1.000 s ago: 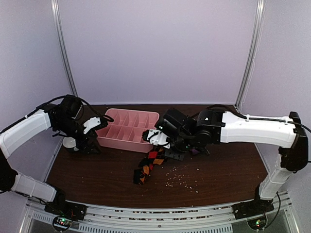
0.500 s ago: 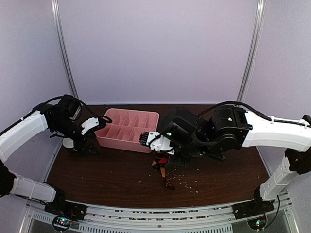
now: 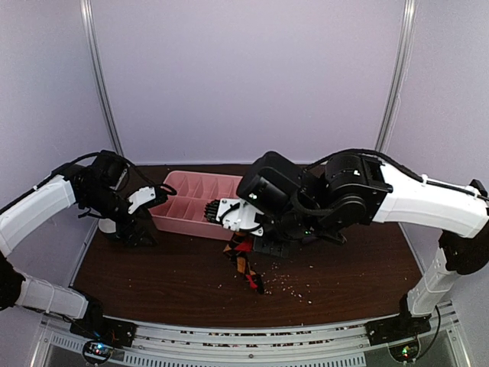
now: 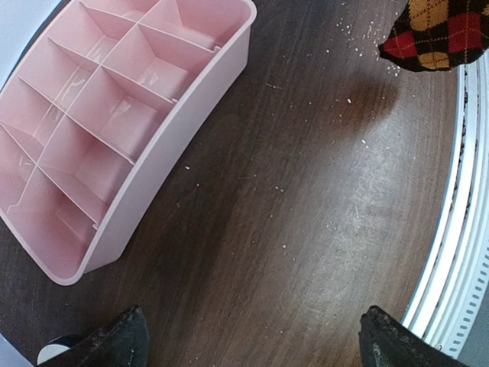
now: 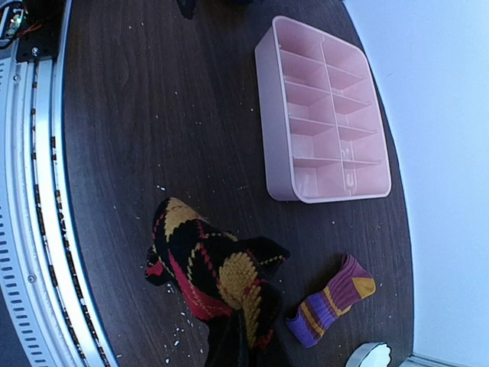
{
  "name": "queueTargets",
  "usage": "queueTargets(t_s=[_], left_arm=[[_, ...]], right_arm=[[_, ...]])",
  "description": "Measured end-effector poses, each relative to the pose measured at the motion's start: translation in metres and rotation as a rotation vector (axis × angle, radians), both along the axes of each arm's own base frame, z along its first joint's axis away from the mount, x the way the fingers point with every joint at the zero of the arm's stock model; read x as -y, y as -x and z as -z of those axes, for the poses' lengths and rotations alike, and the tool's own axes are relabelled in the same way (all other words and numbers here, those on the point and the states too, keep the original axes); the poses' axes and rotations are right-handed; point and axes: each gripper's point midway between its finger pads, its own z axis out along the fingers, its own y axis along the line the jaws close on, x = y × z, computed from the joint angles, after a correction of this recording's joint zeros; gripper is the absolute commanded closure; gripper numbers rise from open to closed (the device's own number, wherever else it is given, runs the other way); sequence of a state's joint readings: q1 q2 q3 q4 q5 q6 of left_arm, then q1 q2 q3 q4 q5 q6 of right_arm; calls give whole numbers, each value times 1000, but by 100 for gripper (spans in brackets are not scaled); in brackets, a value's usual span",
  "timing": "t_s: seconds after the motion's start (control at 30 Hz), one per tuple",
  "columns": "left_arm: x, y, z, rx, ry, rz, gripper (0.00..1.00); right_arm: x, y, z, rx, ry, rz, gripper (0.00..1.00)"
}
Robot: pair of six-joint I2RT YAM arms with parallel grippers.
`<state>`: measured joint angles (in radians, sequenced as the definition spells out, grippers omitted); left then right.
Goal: Roll the socks
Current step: Adjust the sock at the center of the board.
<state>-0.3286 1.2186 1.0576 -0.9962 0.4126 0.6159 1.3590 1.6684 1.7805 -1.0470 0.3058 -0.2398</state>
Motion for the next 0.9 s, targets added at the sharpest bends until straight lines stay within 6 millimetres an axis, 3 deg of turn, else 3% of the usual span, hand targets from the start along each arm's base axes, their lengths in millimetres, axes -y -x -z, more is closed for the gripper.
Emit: queueTargets(t_s=[0.2,0.27,0.33,0.5,0.57,0.67,0.9], left_arm=[[1,0,0,-1,3,2,2],[1,0,0,-2,3,2,2],[1,1,0,-2,2,2,2],[2,2,1,-4,2,9,2],[5,3,3,-12,-1,20,2],[12,6,11,-40,-14,49,2],[33,20,32,-90,-78,152,2]], right_arm=[[-12,8,-8,-10,-39,-47,100],[-11,8,4,-22,-28,-49,100],[-3,3,29,-62,12,-38,100],[41,-36,106,-191,139,77,100],[56,-51,124,-215,179,128,100],[65,-72,142,-250,195,185,100],[72,-117,160,-296,154,277,96]])
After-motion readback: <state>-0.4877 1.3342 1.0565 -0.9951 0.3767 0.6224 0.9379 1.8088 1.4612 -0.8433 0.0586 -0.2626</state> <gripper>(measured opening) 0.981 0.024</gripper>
